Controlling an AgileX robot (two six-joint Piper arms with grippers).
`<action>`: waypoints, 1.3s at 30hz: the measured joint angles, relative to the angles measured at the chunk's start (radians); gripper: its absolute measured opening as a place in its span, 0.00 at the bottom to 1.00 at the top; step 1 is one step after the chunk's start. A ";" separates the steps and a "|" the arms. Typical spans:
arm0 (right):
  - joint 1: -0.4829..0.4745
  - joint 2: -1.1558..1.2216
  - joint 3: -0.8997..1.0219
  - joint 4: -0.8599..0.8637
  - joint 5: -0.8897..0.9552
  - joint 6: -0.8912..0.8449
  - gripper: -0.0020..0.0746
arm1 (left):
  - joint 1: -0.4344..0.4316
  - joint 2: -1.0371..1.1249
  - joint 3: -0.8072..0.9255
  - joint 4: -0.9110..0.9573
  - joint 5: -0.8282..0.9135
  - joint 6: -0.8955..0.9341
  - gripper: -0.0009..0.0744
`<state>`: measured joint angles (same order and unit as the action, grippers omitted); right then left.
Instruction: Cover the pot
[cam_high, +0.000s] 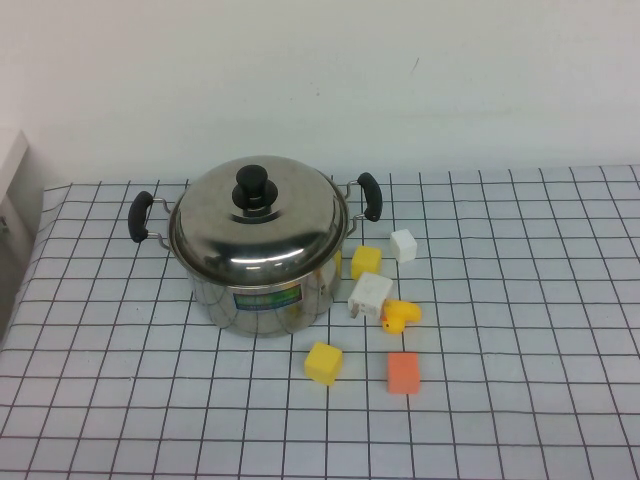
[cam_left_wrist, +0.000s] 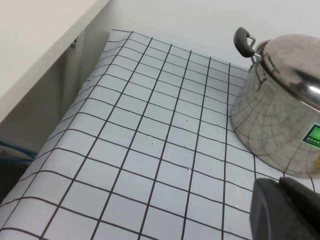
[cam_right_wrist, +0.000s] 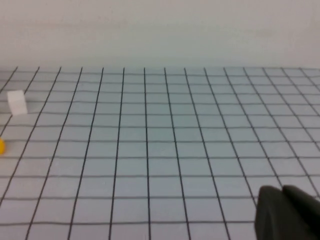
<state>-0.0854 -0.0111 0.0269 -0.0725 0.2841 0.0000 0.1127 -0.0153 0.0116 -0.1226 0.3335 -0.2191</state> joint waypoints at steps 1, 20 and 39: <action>0.010 0.000 0.000 0.000 0.014 0.000 0.02 | 0.000 0.000 0.000 0.000 0.000 0.000 0.01; 0.058 0.000 -0.006 0.000 0.050 0.009 0.02 | 0.000 0.000 0.000 0.000 0.000 0.000 0.01; 0.058 0.000 -0.006 0.000 0.050 0.009 0.02 | 0.000 0.000 0.000 0.000 0.000 0.000 0.01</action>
<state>-0.0278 -0.0111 0.0212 -0.0725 0.3337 0.0095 0.1127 -0.0153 0.0116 -0.1226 0.3335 -0.2191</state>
